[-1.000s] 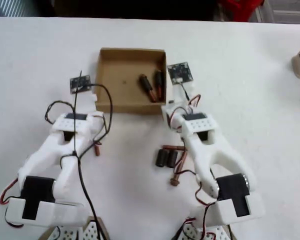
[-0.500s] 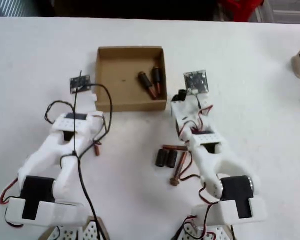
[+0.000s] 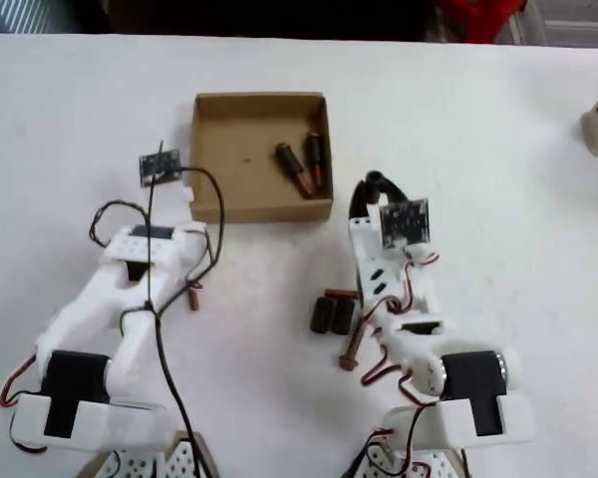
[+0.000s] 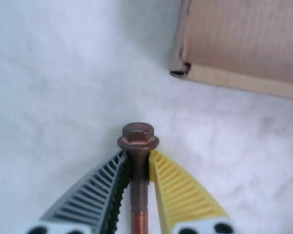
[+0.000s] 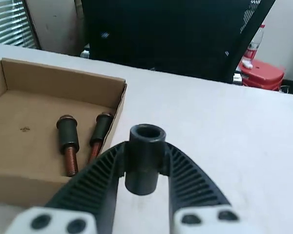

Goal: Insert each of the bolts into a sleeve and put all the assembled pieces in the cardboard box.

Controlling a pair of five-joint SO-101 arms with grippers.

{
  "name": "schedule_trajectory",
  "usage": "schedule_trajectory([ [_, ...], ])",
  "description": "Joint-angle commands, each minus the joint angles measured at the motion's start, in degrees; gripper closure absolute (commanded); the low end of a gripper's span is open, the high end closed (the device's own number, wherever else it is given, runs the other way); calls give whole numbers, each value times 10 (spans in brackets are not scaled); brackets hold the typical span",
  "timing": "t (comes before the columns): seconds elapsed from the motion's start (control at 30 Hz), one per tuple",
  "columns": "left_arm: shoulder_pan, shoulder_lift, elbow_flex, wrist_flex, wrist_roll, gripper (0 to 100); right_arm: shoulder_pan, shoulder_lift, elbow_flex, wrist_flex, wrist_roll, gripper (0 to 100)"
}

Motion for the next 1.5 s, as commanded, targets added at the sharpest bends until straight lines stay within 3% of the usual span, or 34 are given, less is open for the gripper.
schedule_trajectory([
  [0.0,-4,-1,-33,-4,-4,978,-14,-29,27,-97,9,982],
  [0.2,-3,-1,-31,-4,-4,978,-56,-29,94,-218,7,982],
  [0.47,-5,-1,-30,-4,-4,978,-130,-29,166,-280,6,982],
  [0.57,-5,-1,-30,-4,-4,978,-165,-29,185,-283,5,982],
  [0.97,-6,-1,-31,-4,-4,978,-226,-28,198,-276,-113,982],
  [1.23,-6,-1,-31,-4,-4,978,-272,55,187,-269,-114,982],
  [1.47,-6,-2,-31,-4,-4,978,-285,159,177,-388,-112,982],
])
